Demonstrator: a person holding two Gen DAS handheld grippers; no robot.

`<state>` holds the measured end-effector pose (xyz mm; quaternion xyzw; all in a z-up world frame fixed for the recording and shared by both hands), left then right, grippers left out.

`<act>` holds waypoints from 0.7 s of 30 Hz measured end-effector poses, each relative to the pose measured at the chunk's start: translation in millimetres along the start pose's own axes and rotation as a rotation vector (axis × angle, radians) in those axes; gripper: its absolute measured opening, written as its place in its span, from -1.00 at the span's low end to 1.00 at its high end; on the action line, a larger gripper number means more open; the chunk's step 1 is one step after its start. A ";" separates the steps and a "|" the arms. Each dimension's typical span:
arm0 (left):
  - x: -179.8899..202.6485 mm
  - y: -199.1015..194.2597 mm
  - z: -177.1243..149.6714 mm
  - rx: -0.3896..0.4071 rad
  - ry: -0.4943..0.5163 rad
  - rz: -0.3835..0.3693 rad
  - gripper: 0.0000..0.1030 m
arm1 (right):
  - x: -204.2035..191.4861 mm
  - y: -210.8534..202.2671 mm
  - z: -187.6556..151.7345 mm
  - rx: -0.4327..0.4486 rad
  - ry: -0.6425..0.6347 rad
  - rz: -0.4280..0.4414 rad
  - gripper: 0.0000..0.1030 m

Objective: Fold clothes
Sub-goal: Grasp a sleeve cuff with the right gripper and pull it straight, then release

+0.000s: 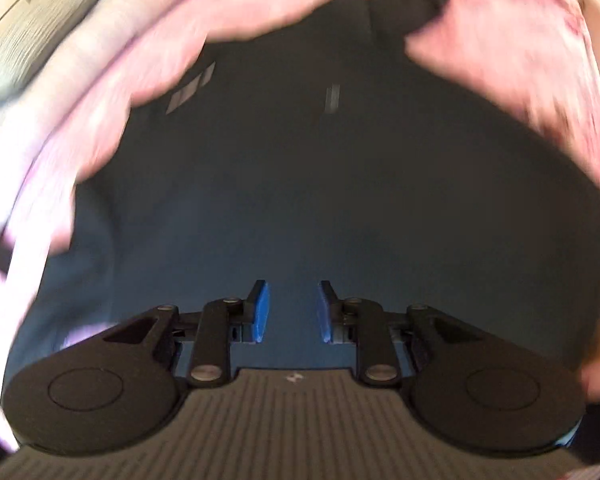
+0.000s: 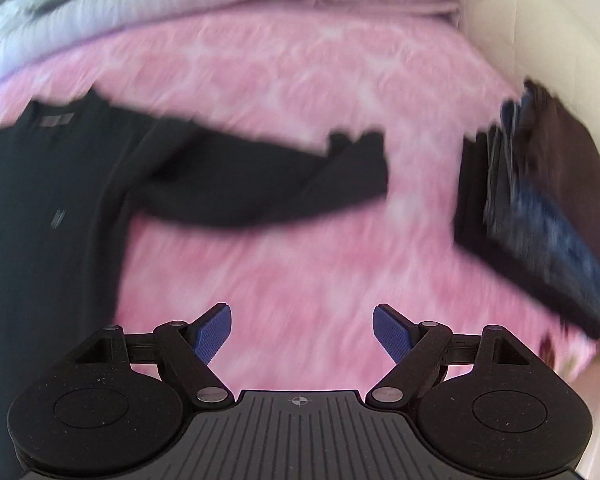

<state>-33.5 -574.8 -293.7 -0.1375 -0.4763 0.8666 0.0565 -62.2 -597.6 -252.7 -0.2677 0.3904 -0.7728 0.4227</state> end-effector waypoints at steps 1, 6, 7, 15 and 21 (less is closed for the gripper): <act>3.9 15.7 27.1 0.021 0.009 -0.007 -0.56 | 7.9 14.9 12.4 0.016 0.000 0.000 0.58; 27.2 101.3 151.0 0.075 0.081 -0.046 -0.46 | 29.0 93.6 68.2 0.076 0.039 -0.005 0.58; 31.6 120.0 171.9 0.078 0.100 -0.059 -0.45 | 29.9 107.8 76.1 0.083 0.057 -0.009 0.57; 45.6 207.7 250.5 0.031 0.226 -0.113 -0.43 | 55.8 181.5 75.8 0.065 0.028 0.032 -0.26; 39.8 233.2 260.7 0.006 0.320 -0.155 -0.43 | 137.6 132.4 30.6 0.096 0.221 -0.050 -0.63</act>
Point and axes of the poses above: each gripper's, at about its wrist camera, not at the fingertips, and y roughly the way its jaws point, x to its right, z to its top, the point moved 6 cm from there along y, roughly the way its jaws point, and after that the axes turned 10 degrees about x, right-handed, at the moved point
